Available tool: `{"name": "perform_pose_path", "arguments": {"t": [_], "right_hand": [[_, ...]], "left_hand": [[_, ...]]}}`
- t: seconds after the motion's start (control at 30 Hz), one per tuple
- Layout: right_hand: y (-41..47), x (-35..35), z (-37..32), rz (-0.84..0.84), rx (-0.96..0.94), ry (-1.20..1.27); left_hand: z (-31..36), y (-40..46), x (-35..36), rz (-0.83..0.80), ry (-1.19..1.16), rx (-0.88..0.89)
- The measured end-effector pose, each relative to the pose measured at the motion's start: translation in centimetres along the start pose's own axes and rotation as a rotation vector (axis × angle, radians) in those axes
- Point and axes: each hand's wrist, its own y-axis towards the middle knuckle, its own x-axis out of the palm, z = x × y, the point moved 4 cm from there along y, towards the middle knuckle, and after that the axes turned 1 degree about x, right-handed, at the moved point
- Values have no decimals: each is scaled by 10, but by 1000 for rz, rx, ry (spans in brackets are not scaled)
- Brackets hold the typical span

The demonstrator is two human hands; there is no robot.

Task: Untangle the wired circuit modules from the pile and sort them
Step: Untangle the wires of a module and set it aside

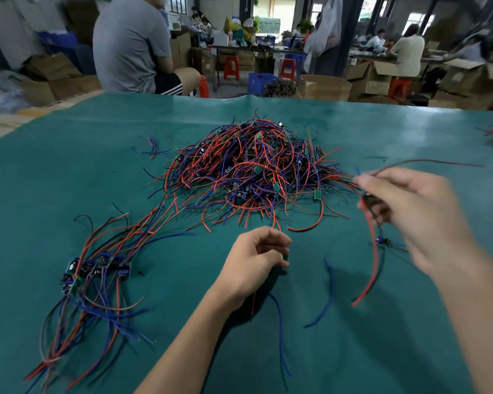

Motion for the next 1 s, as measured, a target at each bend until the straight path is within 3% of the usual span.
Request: {"name": "perform_pose_path", "arguments": {"t": [0.2, 0.27, 0.33, 0.47, 0.67, 0.8, 1.0], "right_hand": [[-32, 183, -66, -496, -127, 31], [-46, 233, -71, -781, -78, -83], [-47, 258, -66, -932, -118, -338], [3, 242, -49, -744, -368, -789], [81, 156, 35, -435, -199, -1237], [88, 132, 68, -415, -154, -1111], [90, 119, 60, -207, -157, -879]], "left_hand": [[6, -6, 1, 38, 76, 37], [9, -9, 0, 15, 144, 51], [8, -9, -1, -6, 136, 63], [5, -5, 1, 12, 132, 64], [-1, 1, 1, 5, 27, 14], [-4, 2, 3, 2, 18, -11], [-3, 1, 1, 20, -12, -17]]}}
